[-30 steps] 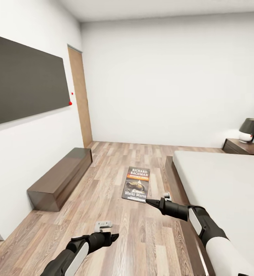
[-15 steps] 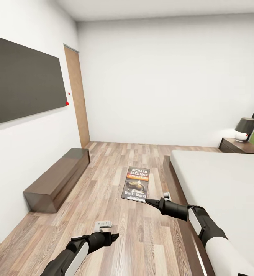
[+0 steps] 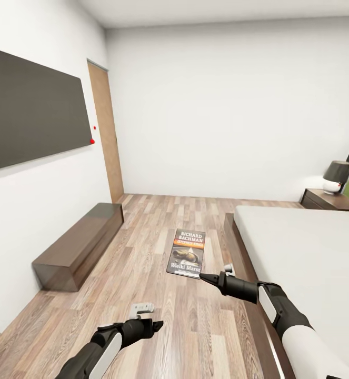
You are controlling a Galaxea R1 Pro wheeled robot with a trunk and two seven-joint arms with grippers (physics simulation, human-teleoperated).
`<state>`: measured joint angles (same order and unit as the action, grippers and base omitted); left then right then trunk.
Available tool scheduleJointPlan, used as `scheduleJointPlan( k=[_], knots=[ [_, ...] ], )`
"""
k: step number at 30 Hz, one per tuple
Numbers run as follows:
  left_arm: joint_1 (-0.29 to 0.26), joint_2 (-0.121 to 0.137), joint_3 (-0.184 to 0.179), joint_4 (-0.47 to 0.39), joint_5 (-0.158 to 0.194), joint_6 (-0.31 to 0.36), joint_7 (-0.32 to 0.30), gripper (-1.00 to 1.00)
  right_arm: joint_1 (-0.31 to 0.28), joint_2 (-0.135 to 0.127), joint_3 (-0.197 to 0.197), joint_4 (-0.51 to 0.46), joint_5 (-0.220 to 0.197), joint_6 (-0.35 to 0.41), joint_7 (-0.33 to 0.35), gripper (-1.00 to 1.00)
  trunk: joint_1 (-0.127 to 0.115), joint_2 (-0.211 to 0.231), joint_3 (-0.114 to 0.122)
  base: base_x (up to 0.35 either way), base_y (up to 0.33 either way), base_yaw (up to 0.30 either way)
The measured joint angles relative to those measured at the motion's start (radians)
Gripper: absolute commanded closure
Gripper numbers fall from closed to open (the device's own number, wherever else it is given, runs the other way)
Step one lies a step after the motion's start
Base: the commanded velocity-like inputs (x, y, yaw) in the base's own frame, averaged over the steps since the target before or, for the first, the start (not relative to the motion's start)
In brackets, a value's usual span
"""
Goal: In the bedroom, move the book from the bed onto either nightstand, and place the two sandals side by side next to the bed.
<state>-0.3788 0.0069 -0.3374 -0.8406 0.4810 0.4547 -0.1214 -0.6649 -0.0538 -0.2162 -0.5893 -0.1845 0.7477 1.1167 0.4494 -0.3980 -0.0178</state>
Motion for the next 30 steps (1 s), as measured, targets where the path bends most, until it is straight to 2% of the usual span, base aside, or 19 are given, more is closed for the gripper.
scheduleJointPlan(
  k=[13,30],
  knots=[
    [0.000,0.000,0.000,0.000,0.000,0.000,0.000,-1.00,0.000,0.000,0.001,0.000,0.000,0.000,0.002,1.00,0.000,0.000,-0.018,0.000,0.000,-0.020],
    [0.000,0.000,0.000,0.000,0.000,0.000,0.000,-1.00,0.000,0.000,0.001,0.000,-0.001,0.000,0.002,1.00,0.000,0.000,-0.039,0.000,0.000,-0.109]
  ],
)
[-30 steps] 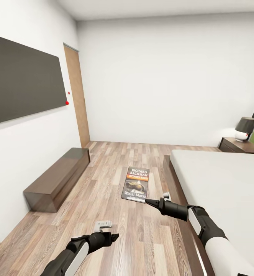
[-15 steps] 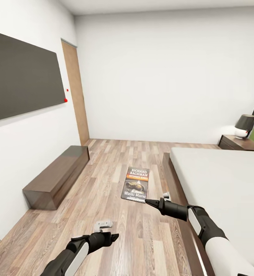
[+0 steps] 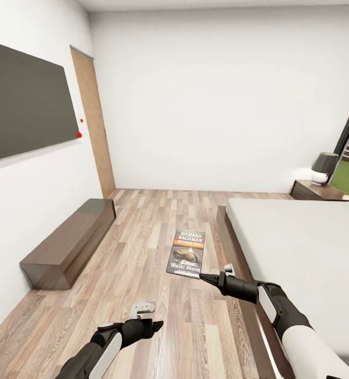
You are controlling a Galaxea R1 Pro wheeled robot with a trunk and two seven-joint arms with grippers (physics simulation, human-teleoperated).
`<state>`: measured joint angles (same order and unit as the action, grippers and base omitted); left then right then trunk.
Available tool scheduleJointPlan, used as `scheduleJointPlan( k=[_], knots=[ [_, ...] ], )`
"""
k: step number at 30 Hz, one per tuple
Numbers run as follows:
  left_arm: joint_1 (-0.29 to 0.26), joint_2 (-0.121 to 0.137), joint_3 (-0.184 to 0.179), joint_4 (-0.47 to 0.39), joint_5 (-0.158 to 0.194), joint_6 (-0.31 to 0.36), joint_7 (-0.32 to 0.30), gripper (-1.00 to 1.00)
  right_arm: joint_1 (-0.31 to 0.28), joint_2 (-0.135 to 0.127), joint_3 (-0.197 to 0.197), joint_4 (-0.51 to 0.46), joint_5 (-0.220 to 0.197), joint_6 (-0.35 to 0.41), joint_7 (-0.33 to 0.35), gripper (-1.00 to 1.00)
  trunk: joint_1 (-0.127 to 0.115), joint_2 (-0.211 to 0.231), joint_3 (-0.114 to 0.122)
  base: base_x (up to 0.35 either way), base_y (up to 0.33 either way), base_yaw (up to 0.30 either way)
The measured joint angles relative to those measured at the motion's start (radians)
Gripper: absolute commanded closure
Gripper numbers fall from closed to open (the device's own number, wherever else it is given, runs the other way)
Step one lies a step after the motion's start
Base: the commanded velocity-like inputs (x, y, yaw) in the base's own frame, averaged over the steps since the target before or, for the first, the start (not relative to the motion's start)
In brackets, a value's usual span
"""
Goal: In the bedroom, move the book from the bed onto either nightstand, and place the two sandals side by side next to the bed.
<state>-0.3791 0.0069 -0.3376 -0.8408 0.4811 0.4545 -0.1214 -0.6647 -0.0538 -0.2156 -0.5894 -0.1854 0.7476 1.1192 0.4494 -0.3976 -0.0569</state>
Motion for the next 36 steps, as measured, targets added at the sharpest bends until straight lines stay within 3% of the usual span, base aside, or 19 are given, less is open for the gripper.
scheduleJointPlan(
  k=[20,36],
  knots=[
    [0.000,0.000,0.000,0.001,0.000,0.000,-0.001,-1.00,0.000,0.000,-0.003,0.000,0.000,0.000,0.001,1.00,0.000,0.000,-0.003,0.000,0.000,-0.128],
    [0.000,0.000,0.000,0.001,0.000,0.000,-0.001,-1.00,0.000,0.000,-0.003,0.000,-0.001,0.000,0.001,1.00,0.000,0.000,-0.003,0.000,0.024,-0.029]
  ],
)
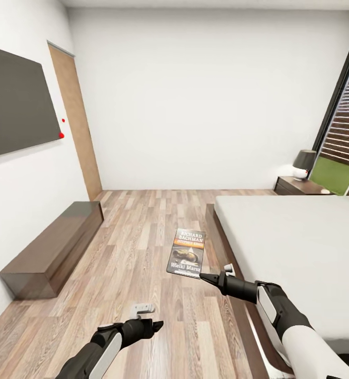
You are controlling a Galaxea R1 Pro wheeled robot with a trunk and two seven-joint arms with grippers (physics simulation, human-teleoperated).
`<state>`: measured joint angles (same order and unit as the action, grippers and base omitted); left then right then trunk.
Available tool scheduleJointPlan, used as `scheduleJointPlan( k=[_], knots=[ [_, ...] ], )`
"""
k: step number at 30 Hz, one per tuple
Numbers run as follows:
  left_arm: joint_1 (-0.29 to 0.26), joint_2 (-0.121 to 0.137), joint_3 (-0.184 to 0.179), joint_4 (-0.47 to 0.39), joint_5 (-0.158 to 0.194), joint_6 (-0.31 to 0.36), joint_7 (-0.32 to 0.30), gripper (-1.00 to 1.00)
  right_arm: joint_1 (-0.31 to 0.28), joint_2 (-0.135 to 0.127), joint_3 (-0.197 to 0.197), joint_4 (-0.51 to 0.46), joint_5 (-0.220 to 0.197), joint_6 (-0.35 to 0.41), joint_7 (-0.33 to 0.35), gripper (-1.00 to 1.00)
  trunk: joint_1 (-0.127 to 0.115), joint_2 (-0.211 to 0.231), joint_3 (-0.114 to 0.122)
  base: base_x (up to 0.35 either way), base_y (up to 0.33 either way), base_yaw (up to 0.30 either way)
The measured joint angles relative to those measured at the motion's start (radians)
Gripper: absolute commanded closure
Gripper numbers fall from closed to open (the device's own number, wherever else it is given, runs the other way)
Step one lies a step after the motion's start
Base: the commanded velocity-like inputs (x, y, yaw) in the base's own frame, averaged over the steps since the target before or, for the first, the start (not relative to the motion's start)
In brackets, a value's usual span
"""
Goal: In the bedroom, move the book from the bed onto either nightstand, and place the two sandals side by side next to the bed.
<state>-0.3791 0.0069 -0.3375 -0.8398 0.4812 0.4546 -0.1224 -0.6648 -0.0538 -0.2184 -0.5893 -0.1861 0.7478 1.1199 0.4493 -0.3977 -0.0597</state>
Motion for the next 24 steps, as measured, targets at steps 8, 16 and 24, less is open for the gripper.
scheduleJointPlan(
  k=[8,16,24],
  knots=[
    [0.000,0.000,0.000,0.000,0.000,0.000,0.000,-1.00,0.000,0.000,0.000,0.000,0.000,0.000,0.000,1.00,0.000,0.000,0.000,0.017,0.050,-0.003],
    [0.001,0.000,0.000,0.000,0.000,0.000,0.000,-1.00,0.000,0.000,0.001,0.000,0.001,0.000,0.000,1.00,0.000,0.000,0.000,0.159,0.013,-0.001],
    [0.001,0.000,0.000,0.000,0.000,-0.001,0.000,-1.00,0.000,0.001,0.001,0.000,0.003,-0.001,-0.001,1.00,0.000,0.000,0.000,0.271,0.003,0.000]
  ],
)
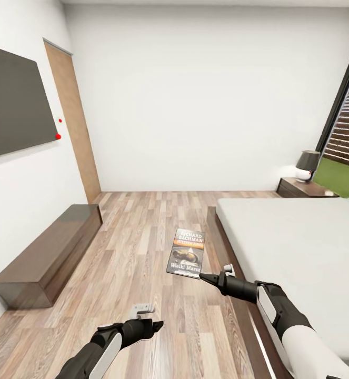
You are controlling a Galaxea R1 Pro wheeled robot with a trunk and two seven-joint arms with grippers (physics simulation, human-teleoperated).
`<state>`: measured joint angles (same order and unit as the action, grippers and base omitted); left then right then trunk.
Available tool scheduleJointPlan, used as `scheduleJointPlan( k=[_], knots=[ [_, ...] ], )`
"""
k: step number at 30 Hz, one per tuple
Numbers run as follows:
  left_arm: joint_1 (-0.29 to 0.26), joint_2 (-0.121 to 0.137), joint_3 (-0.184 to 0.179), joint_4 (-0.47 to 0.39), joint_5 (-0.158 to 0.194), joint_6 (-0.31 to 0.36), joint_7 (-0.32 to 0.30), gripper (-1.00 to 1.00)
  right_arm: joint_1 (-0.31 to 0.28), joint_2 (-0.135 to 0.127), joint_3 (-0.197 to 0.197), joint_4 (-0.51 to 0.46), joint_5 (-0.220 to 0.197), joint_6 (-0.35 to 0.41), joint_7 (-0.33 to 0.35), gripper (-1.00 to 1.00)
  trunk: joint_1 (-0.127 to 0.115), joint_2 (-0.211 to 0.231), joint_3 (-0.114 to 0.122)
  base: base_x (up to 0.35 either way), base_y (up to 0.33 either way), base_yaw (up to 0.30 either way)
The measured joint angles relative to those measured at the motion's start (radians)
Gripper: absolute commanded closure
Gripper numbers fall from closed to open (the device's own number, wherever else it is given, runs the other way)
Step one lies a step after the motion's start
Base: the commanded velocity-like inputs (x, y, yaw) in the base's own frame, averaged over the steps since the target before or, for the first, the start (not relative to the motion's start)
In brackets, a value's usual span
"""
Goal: In the bedroom, move the book from the bed onto either nightstand, and place the two sandals side by side next to the bed.
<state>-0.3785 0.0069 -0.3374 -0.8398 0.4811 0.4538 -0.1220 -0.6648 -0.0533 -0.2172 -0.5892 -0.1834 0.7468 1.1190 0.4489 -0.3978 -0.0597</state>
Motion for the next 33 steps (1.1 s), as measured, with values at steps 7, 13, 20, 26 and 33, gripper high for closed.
scheduleJointPlan(
  k=[7,13,20,26,33],
  knots=[
    [0.000,0.000,0.000,0.000,-0.001,-0.012,0.000,-1.00,0.000,0.000,0.001,0.000,0.001,-0.001,0.000,1.00,0.000,0.000,0.000,0.319,0.001,0.000],
    [0.000,0.000,-0.001,0.000,-0.002,-0.017,-0.001,-1.00,0.000,0.000,0.001,0.000,0.003,-0.001,0.000,1.00,0.000,0.000,0.000,0.328,0.000,0.000],
    [0.000,0.000,-0.001,0.000,-0.002,-0.019,0.000,-1.00,0.000,0.000,0.001,0.000,0.003,-0.001,0.000,1.00,0.000,0.000,0.000,0.328,0.000,0.000],
    [0.000,0.000,-0.001,0.000,-0.002,-0.019,0.000,-1.00,0.000,0.000,0.001,0.000,0.003,-0.001,-0.001,1.00,0.000,0.000,0.000,0.328,0.000,0.000],
    [0.000,0.000,0.000,0.000,-0.002,-0.020,0.000,-1.00,0.000,0.000,0.001,0.000,0.003,-0.001,0.000,1.00,0.000,0.000,0.000,0.328,0.000,0.000]
  ],
)
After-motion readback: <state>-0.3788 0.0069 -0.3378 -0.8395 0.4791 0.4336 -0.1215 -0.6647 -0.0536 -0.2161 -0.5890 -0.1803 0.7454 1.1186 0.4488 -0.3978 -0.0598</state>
